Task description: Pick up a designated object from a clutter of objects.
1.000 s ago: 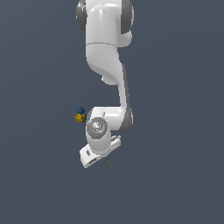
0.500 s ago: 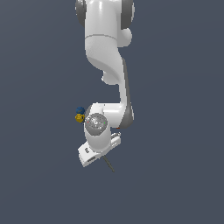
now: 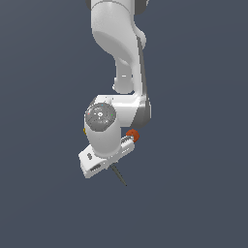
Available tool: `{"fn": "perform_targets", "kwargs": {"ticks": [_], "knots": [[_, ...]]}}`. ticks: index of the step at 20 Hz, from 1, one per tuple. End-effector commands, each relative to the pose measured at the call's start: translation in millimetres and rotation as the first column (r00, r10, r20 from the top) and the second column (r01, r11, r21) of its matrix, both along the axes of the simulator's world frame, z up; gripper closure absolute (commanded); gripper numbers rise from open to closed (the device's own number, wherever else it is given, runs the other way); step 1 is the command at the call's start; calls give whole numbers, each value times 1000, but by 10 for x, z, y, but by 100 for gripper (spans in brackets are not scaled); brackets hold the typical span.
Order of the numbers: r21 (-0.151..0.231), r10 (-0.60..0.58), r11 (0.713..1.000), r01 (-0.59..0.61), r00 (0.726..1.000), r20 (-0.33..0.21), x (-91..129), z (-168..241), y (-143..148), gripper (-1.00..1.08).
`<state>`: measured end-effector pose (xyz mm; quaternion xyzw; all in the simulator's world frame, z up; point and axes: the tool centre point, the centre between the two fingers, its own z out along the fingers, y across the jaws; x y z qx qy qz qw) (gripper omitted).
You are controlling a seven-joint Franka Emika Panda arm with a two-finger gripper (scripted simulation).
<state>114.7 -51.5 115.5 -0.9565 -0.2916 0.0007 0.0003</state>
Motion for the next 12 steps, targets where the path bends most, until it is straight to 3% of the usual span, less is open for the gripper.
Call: {"fn": "perform_targets", "kwargs": {"ticks": [1, 12], "knots": [[0, 0, 1000, 0, 1000, 2, -1, 304, -13, 108], [0, 0, 1000, 0, 1000, 2, 8, 1629, -69, 108]]}}
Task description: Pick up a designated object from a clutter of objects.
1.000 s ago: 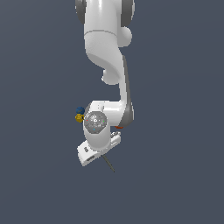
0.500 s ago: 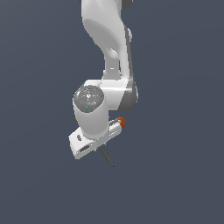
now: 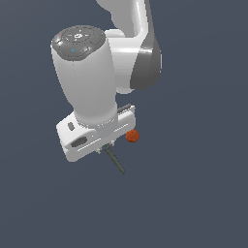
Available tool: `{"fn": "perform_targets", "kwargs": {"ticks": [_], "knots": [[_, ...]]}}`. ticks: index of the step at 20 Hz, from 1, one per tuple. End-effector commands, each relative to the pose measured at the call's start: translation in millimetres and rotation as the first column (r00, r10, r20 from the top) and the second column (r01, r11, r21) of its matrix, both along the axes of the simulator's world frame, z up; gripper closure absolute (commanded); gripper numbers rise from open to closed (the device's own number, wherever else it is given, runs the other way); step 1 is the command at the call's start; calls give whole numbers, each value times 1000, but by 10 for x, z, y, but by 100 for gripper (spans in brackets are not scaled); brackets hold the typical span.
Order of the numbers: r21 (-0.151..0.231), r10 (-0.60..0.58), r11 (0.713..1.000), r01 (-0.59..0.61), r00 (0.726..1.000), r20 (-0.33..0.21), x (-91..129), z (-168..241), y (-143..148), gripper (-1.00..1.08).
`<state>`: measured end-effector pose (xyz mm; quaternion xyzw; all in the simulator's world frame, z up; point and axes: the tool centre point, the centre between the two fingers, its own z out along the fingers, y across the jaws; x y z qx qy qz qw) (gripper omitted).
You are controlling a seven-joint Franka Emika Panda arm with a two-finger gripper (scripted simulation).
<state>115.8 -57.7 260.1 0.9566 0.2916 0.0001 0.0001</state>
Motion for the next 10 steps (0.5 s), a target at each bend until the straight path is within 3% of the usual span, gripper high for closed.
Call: {"fn": "perform_targets", "kwargs": {"ticks": [1, 10], "knots": [[0, 0, 1000, 0, 1000, 0, 0, 297, -12, 108], [0, 0, 1000, 0, 1000, 0, 35, 1050, -47, 108]]}}
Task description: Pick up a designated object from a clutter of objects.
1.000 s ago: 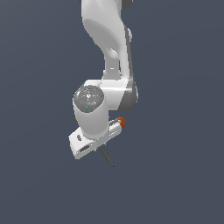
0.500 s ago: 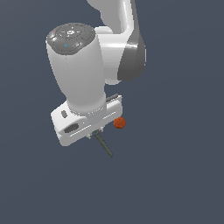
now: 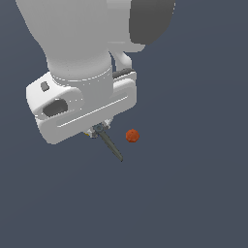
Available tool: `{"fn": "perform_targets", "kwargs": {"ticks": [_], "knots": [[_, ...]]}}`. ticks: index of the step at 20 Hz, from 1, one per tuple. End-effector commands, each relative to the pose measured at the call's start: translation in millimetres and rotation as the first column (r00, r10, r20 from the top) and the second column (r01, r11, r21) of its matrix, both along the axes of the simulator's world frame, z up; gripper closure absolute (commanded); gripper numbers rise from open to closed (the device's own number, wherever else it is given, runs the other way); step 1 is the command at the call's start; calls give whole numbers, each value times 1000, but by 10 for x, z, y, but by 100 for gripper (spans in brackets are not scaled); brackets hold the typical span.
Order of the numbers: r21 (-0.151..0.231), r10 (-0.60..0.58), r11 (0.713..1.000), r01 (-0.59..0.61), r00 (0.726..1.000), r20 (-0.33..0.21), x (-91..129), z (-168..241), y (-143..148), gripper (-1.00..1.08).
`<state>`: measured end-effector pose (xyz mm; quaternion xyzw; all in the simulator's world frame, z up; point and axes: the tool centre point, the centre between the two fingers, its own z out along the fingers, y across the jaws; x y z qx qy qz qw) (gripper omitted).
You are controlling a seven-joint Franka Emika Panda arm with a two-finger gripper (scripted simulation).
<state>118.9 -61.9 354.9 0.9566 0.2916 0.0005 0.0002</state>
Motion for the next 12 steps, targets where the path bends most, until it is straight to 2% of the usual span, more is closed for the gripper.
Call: {"fn": "perform_targets", "kwargs": {"ticks": [1, 12], "knots": [[0, 0, 1000, 0, 1000, -1, 7, 154, -7, 108], [0, 0, 1000, 0, 1000, -1, 35, 399, -24, 108]]}}
